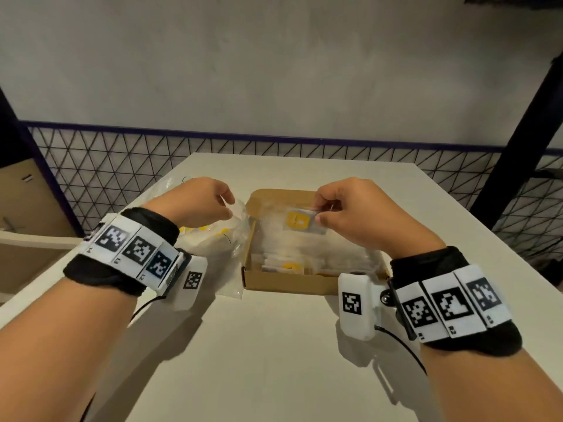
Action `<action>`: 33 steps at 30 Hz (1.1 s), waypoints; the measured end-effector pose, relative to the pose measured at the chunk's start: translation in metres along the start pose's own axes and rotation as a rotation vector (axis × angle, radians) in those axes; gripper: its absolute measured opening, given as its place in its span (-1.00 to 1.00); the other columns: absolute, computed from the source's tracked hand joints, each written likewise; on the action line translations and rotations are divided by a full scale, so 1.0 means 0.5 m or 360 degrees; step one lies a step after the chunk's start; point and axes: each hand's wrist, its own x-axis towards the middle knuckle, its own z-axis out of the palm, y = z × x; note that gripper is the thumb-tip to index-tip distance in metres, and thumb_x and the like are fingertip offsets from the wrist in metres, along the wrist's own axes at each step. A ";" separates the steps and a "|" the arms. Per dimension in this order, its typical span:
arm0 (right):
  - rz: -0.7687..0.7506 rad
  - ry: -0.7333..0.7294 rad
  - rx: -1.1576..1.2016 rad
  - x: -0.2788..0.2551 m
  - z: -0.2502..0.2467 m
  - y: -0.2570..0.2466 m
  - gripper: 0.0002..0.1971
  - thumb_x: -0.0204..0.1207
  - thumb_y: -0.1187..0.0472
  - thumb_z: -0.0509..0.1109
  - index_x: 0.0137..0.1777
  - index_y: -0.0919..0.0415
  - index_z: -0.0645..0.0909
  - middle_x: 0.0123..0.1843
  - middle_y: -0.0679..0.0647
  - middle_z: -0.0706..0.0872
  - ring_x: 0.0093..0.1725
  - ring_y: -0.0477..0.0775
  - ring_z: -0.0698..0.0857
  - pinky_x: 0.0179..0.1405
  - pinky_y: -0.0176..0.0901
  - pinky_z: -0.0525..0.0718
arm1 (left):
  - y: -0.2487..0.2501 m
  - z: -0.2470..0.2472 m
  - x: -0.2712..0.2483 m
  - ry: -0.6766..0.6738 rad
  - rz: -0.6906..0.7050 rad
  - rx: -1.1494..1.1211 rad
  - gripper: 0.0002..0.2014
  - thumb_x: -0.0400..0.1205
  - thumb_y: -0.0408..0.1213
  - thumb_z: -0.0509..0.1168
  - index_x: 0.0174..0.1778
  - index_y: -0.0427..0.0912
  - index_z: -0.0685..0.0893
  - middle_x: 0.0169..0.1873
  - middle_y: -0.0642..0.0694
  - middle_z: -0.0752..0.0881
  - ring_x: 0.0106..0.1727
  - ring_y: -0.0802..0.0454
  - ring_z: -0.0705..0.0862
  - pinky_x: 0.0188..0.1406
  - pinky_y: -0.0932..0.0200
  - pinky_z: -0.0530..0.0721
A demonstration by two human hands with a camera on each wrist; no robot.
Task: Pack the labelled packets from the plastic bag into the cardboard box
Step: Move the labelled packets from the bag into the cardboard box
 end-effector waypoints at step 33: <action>0.0036 0.0067 0.0147 -0.014 -0.044 -0.002 -0.94 0.50 0.21 0.40 -0.15 0.04 0.67 -0.29 -0.15 0.62 -0.33 -0.23 0.53 -0.39 -0.37 0.46 | -0.032 0.028 0.020 -0.0814 -0.0407 0.1276 -0.62 0.70 -0.15 0.08 0.39 -0.16 0.53 0.29 -0.07 0.62 0.23 -0.02 0.60 0.20 0.20 0.52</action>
